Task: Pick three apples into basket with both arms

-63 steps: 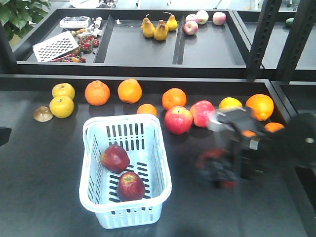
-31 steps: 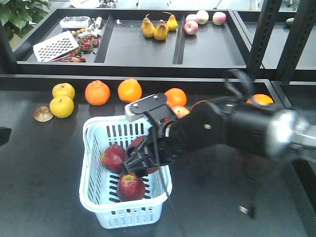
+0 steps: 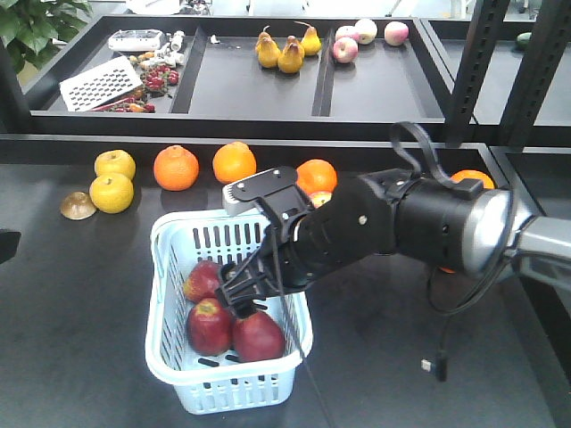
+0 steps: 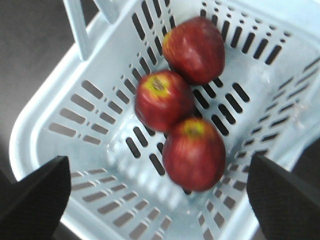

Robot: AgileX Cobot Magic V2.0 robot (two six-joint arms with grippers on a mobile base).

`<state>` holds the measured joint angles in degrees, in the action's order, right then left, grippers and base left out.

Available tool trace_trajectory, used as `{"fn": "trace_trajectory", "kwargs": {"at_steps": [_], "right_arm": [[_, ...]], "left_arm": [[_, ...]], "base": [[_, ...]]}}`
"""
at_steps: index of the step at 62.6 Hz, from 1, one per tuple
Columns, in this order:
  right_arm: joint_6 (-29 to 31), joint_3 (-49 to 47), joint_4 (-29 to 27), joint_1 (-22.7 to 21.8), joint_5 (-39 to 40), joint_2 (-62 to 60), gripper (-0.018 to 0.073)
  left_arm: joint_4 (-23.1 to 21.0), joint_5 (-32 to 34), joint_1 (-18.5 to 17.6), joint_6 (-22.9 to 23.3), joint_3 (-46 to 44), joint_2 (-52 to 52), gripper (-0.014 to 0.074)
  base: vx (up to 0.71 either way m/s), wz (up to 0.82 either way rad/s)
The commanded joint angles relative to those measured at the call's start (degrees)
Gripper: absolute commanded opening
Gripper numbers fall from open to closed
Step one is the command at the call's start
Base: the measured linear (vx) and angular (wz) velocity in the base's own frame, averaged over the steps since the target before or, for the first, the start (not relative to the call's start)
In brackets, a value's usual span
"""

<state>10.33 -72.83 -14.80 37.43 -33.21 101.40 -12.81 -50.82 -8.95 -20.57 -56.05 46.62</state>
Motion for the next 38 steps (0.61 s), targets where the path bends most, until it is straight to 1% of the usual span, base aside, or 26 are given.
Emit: {"fn": "trace_trajectory", "kwargs": {"at_steps": [1, 10, 16, 29, 38], "right_arm": [[-1.3, -1.8, 1.2, -2.1, -0.4, -4.1, 0.0652], [-2.2, -1.2, 3.9, -6.6, -4.5, -8.0, 0.0612], [-2.1, 0.2, 4.9, -10.7, -7.1, -11.8, 0.0602], [-1.5, 7.4, 6.5, -22.9, -11.0, -23.2, 0.0598], [-1.5, 11.1, 7.7, -32.4, -15.8, -31.7, 0.0594]], "left_arm": [[-0.9, 3.5, 0.0, 0.5, -1.4, -0.3, 0.0565], [-0.9, 3.5, 0.0, 0.5, -1.4, -0.3, 0.0565], [-0.9, 3.5, 0.0, 0.5, -1.4, -0.3, 0.0565], [-0.9, 3.5, 0.0, 0.5, -1.4, -0.3, 0.0565], [-0.9, 3.5, 0.0, 0.5, -1.4, -0.3, 0.0565]], "base": [[0.0, 0.0], [0.0, 0.0], [0.0, 0.0], [0.0, 0.0], [0.0, 0.0]]}}
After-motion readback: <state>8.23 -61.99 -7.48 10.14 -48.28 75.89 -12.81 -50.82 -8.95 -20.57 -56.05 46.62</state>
